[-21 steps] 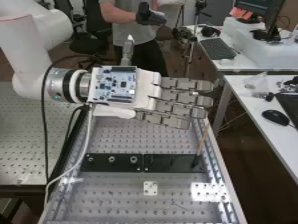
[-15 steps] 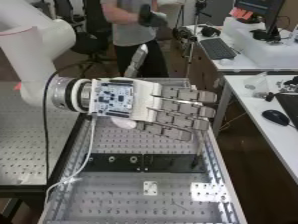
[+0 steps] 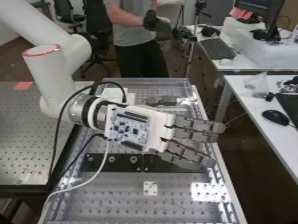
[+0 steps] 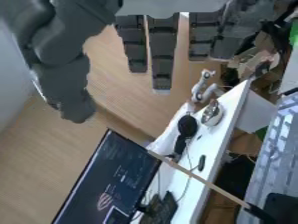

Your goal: Grab the chopstick and place it in the clear container

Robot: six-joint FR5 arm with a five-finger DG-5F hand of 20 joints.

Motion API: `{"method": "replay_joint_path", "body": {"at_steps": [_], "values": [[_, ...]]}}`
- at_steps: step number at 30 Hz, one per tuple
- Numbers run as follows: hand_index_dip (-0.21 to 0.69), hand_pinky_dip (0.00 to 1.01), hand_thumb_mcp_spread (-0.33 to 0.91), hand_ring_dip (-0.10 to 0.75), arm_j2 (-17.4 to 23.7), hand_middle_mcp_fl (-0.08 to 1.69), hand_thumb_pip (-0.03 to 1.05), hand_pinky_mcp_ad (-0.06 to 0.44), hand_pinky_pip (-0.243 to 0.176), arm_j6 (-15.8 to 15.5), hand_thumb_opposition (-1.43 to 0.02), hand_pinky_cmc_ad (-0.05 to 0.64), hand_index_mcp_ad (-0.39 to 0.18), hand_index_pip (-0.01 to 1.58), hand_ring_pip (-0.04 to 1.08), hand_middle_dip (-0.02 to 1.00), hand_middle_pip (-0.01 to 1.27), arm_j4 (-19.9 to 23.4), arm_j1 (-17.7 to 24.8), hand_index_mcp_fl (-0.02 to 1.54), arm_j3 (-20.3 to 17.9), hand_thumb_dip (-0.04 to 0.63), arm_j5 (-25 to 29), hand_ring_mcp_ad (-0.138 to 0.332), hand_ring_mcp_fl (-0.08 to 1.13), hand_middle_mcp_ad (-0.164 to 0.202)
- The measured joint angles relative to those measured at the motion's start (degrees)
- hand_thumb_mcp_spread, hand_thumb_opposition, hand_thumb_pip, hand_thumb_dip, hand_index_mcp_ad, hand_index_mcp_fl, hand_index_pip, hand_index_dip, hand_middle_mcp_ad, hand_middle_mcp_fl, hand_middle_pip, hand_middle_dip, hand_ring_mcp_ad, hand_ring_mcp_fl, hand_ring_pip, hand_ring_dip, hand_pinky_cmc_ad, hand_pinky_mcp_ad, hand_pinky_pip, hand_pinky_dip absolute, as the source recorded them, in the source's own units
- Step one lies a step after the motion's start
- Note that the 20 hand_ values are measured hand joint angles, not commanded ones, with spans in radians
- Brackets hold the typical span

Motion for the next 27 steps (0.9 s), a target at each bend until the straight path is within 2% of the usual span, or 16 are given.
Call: {"method": "replay_joint_path", "body": {"at_steps": [6,11,20,27], "values": [[0.112,0.35,0.29,0.094,-1.37,0.30,0.81,0.169,-0.096,0.53,-0.71,0.112,0.024,0.58,0.09,0.48,0.11,-0.85,0.25,0.15,1.04,0.297,-0.33,0.209,0.01,0.084],[0.065,0.37,0.29,0.096,-2.52,0.34,0.82,0.168,-0.093,2.09,-0.73,0.113,0.021,0.69,0.08,0.48,0.12,-2.46,0.18,0.22,2.19,0.297,-1.76,0.206,0.03,0.084],[0.031,0.37,0.29,0.101,-5.07,0.38,0.82,0.168,-0.093,3.96,-0.74,0.113,0.009,0.72,0.08,0.48,0.12,-5.06,0.03,0.20,4.71,0.297,-3.67,0.204,0.05,0.086],[0.031,0.37,0.30,0.127,-6.82,0.42,0.82,0.168,-0.096,7.33,-0.76,0.126,0.007,0.72,0.08,0.48,0.18,-4.97,-0.01,0.17,5.72,0.297,-3.38,0.206,0.09,0.082]]}}
